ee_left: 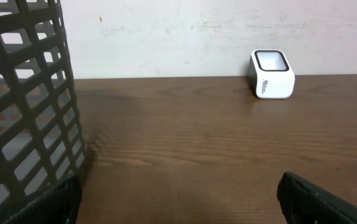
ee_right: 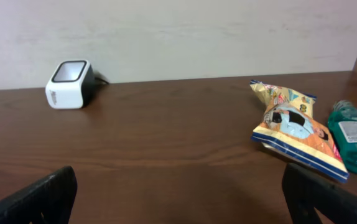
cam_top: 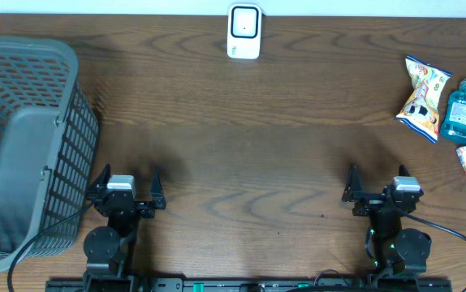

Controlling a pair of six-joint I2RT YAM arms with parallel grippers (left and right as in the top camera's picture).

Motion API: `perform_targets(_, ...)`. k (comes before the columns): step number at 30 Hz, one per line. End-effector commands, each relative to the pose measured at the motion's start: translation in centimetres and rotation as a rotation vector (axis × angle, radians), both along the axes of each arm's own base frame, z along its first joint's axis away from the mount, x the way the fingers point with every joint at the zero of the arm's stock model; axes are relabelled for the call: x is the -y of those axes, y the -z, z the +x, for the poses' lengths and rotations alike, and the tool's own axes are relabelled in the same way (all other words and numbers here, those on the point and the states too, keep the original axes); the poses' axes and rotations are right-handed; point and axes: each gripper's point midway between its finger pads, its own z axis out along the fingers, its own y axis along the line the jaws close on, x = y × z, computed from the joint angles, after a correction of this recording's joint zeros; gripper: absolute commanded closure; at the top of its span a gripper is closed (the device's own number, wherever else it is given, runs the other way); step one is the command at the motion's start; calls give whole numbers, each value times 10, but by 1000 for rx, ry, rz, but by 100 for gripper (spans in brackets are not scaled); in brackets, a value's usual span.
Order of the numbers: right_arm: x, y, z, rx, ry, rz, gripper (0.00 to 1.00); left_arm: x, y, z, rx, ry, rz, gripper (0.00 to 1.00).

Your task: Scan the item barcode

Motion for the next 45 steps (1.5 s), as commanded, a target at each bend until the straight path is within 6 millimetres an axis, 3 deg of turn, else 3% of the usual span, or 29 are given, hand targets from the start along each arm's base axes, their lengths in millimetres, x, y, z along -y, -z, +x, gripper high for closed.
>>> perform_targets(1, -4, 1, 0, -2, -26, -74, 1, -2, 16, 0, -35, -10, 22, 2)
perform_targets(45, -13, 1, 0, 0, -63, -81, 1, -2, 16, 0, -37, -10, 22, 2)
